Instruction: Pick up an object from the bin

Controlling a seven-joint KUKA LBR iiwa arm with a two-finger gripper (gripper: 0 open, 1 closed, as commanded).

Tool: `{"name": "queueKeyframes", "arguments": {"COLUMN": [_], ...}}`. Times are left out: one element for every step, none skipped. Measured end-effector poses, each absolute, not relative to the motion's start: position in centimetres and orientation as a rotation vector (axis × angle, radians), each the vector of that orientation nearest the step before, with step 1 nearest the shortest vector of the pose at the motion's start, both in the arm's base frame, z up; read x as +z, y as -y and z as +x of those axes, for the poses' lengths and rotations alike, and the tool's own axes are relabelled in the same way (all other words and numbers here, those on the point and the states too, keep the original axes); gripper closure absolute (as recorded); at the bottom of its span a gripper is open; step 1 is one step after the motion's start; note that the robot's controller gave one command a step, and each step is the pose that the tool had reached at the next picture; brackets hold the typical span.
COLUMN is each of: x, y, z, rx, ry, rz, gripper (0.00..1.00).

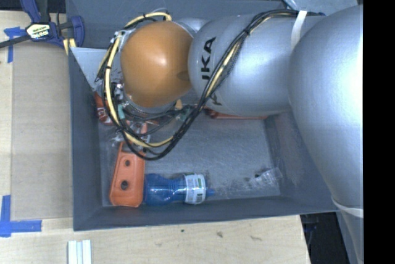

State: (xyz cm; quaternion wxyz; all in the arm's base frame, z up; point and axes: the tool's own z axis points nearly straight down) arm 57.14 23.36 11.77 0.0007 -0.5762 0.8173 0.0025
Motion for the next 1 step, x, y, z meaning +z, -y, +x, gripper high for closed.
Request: {"name": "queueKeyframes", "arguments": {"x": [13.85], "y": [-23.4], "z": [57.22], "rx": [0.007], "ry": [-2.564], "rz": [-1.808], "gripper": [1.0]}}
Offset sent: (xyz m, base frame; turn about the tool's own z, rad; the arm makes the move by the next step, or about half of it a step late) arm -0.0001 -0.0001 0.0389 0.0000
